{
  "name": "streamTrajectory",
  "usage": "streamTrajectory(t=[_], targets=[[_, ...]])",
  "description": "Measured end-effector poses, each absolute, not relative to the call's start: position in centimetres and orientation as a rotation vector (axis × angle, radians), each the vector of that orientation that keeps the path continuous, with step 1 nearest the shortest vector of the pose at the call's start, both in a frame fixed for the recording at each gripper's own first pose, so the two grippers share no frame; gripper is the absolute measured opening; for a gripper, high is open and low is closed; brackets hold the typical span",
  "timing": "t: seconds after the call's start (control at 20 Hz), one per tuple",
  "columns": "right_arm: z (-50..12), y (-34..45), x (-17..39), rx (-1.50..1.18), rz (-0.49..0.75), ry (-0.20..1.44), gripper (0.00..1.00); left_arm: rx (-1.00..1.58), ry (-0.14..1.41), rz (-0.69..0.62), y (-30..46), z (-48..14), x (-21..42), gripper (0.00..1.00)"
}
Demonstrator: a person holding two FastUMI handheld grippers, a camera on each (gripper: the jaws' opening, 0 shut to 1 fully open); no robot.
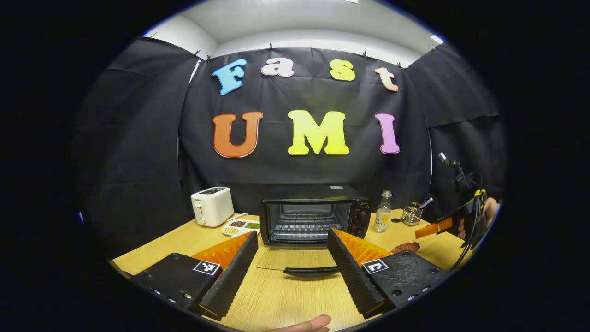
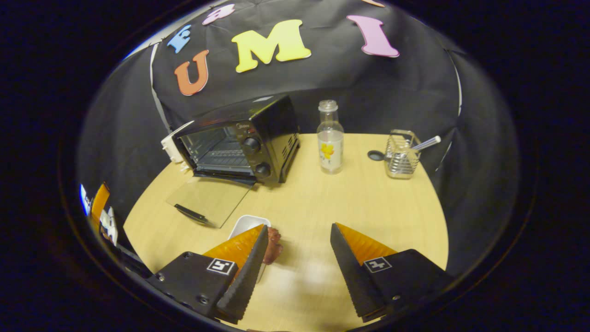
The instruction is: Open the electric oven with the left hand, put the food in, and close the electric oven.
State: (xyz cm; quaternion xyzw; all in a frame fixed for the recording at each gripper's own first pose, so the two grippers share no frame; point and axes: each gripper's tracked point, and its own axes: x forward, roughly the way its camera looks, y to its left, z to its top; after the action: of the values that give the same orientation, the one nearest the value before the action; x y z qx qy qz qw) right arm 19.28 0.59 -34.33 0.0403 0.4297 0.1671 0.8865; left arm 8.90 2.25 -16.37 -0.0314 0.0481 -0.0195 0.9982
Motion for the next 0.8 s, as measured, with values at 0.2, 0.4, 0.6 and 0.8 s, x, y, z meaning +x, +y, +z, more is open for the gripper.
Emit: streamTrajectory(t=[0.2,0.4,0.6,0.8], targets=[[-35.6,2.4,17.8,0.261,0.433,1.029,0.69,-0.053,0.078,-0.021,3.3,-15.3,8.1,0.96],[-36.5,3.5,16.7,0.484,0.449,1.152,0.22,-0.042,0.088,-0.014,3.5,-15.5,7.7,0.96],[-35.4,3.3,15.7,0.499,0.447,1.154,0.11,-0.042,0.09,-0.037,3.2,-15.4,7.3,0.96],[-32.6,3.0,15.3,0.339,0.437,1.058,0.11,-0.012,0.082,-0.039,3.7,-15.4,6.6,0.96]])
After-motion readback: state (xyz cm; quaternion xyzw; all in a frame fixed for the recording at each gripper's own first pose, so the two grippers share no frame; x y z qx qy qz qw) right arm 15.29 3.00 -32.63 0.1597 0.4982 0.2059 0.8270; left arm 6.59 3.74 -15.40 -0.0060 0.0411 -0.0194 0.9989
